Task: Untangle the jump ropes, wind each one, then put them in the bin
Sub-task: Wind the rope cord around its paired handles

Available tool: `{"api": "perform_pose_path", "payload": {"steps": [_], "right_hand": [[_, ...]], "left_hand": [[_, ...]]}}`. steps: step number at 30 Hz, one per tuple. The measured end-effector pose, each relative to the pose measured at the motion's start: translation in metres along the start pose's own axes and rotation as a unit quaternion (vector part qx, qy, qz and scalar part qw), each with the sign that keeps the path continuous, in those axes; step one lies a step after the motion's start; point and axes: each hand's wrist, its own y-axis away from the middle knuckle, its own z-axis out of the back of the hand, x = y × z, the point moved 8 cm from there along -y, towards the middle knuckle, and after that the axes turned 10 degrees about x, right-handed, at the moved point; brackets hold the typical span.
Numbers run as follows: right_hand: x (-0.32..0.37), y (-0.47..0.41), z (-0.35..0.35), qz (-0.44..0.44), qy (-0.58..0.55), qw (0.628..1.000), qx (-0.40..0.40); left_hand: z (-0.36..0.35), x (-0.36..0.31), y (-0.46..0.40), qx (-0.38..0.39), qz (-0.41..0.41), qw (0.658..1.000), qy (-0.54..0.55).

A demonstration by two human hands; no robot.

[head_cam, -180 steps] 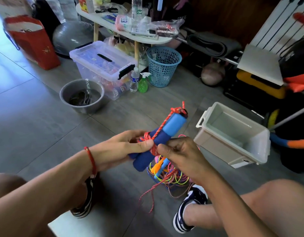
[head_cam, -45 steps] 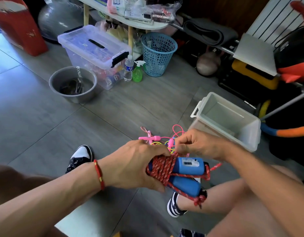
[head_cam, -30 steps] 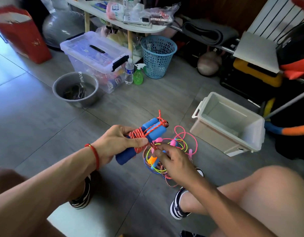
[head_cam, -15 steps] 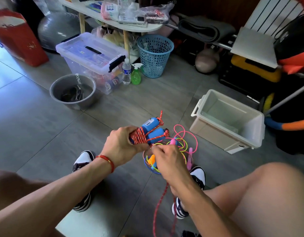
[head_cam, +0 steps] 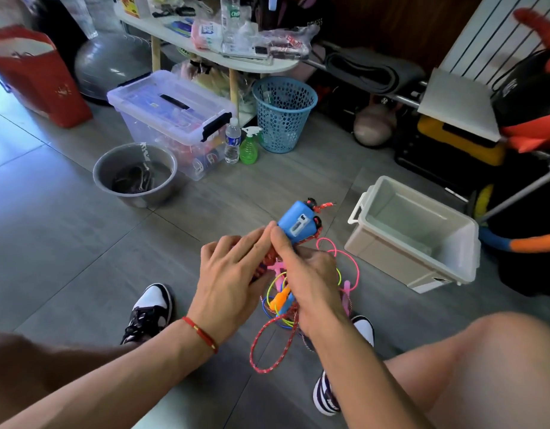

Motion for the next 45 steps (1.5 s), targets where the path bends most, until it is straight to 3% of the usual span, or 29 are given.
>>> {"api": "perform_pose_path", "payload": {"steps": [3, 4, 6, 8, 9, 10, 12, 15, 17, 20, 22, 27, 31, 38, 41, 43, 44, 45], "right_hand": [[0.008, -0.004, 0.007, 0.039, 0.022, 0.998, 0.039], [0.01, -0.004, 0.009, 0.06, 0.047, 0.995, 0.066], [0.018, -0.002, 0.006, 0.107, 0.087, 0.981, 0.135], [0.022, 0.003, 0.002, 0.128, 0.086, 0.97, 0.186], [0.022, 0.004, 0.0, 0.131, 0.085, 0.968, 0.196], [0.022, 0.003, -0.001, 0.141, 0.095, 0.967, 0.19], [0.017, 0.0, -0.002, 0.162, 0.137, 0.965, 0.152], [0.006, -0.003, 0.0, 0.151, 0.168, 0.971, 0.081], [0.001, -0.004, -0.003, 0.126, 0.166, 0.976, 0.064], [0.002, -0.005, -0.01, 0.12, 0.213, 0.969, 0.046], [0.001, -0.004, -0.009, 0.118, 0.246, 0.961, 0.04], [0.003, 0.005, -0.007, 0.126, 0.28, 0.951, 0.026], [0.017, 0.013, -0.006, 0.149, 0.29, 0.945, -0.029], [0.028, 0.024, 0.011, 0.116, 0.18, 0.976, -0.037], [0.021, 0.011, 0.026, 0.103, 0.135, 0.985, -0.02], [0.016, 0.005, 0.024, 0.119, 0.099, 0.987, 0.044], [0.013, 0.004, 0.02, 0.127, 0.077, 0.985, 0.083], [0.009, 0.004, 0.015, 0.13, 0.059, 0.983, 0.118]], "left_hand": [[0.002, 0.012, -0.01, 0.072, 0.026, 0.98, 0.182], [0.0, 0.021, -0.014, 0.111, 0.071, 0.949, 0.285], [-0.011, 0.035, -0.015, 0.216, 0.162, 0.847, 0.458], [-0.022, 0.028, -0.005, 0.341, 0.171, 0.752, 0.537], [-0.025, 0.027, -0.002, 0.364, 0.166, 0.734, 0.549], [-0.025, 0.028, 0.0, 0.367, 0.167, 0.732, 0.549], [-0.021, 0.034, -0.003, 0.333, 0.178, 0.765, 0.521], [-0.009, 0.045, -0.015, 0.251, 0.181, 0.878, 0.366], [0.001, 0.055, -0.019, 0.191, 0.215, 0.926, 0.243], [0.006, 0.073, -0.018, 0.138, 0.275, 0.932, 0.191], [0.006, 0.073, -0.018, 0.127, 0.271, 0.937, 0.179], [0.006, 0.046, -0.019, 0.092, 0.208, 0.969, 0.091], [0.006, 0.025, -0.014, 0.033, 0.115, 0.993, 0.001], [0.0, -0.008, -0.006, 0.016, 0.003, 1.0, -0.001], [0.005, -0.008, -0.007, 0.056, 0.009, 0.988, 0.142], [0.005, 0.009, -0.01, 0.101, 0.073, 0.953, 0.275], [0.001, 0.019, -0.011, 0.135, 0.127, 0.913, 0.365], [-0.006, 0.025, -0.008, 0.18, 0.184, 0.843, 0.472]]}}
